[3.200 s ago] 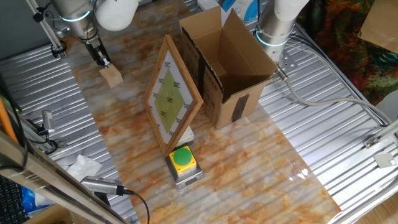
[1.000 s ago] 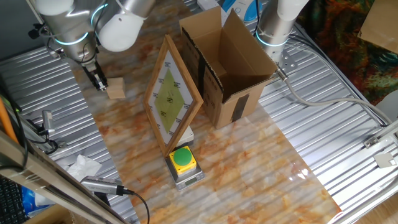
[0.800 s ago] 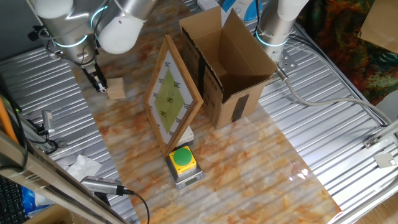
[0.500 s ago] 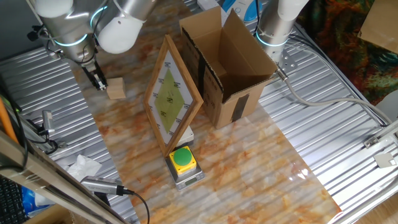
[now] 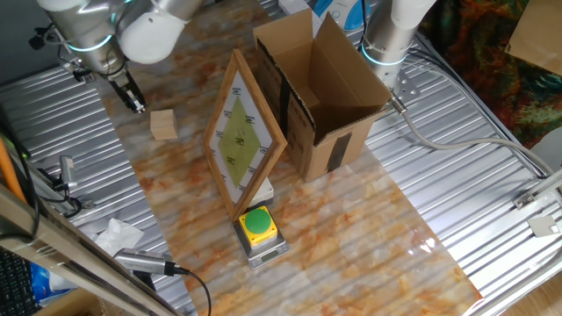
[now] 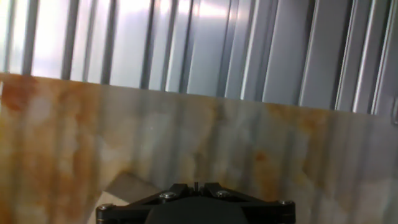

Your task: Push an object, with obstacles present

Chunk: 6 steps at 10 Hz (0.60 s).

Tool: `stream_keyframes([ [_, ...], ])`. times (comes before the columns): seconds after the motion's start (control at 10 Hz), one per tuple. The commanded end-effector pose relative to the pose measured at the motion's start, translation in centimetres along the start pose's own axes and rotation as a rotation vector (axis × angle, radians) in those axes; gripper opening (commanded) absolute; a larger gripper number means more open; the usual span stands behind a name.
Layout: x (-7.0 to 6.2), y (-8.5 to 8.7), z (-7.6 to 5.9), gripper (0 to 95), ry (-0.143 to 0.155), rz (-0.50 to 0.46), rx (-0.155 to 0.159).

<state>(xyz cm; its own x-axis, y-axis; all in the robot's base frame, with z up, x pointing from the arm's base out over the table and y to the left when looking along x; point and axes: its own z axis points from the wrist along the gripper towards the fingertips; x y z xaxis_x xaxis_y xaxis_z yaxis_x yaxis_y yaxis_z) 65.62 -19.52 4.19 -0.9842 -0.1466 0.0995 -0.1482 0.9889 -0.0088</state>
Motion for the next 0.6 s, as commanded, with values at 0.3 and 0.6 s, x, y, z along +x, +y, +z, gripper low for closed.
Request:
stream_keyframes([
  [0.3, 2.7, -0.7, 0.7, 0.0, -0.004, 0.025, -0.02],
  [0.6, 4.6, 0.4, 0.7, 0.0, -0.005, 0.046, -0.014],
])
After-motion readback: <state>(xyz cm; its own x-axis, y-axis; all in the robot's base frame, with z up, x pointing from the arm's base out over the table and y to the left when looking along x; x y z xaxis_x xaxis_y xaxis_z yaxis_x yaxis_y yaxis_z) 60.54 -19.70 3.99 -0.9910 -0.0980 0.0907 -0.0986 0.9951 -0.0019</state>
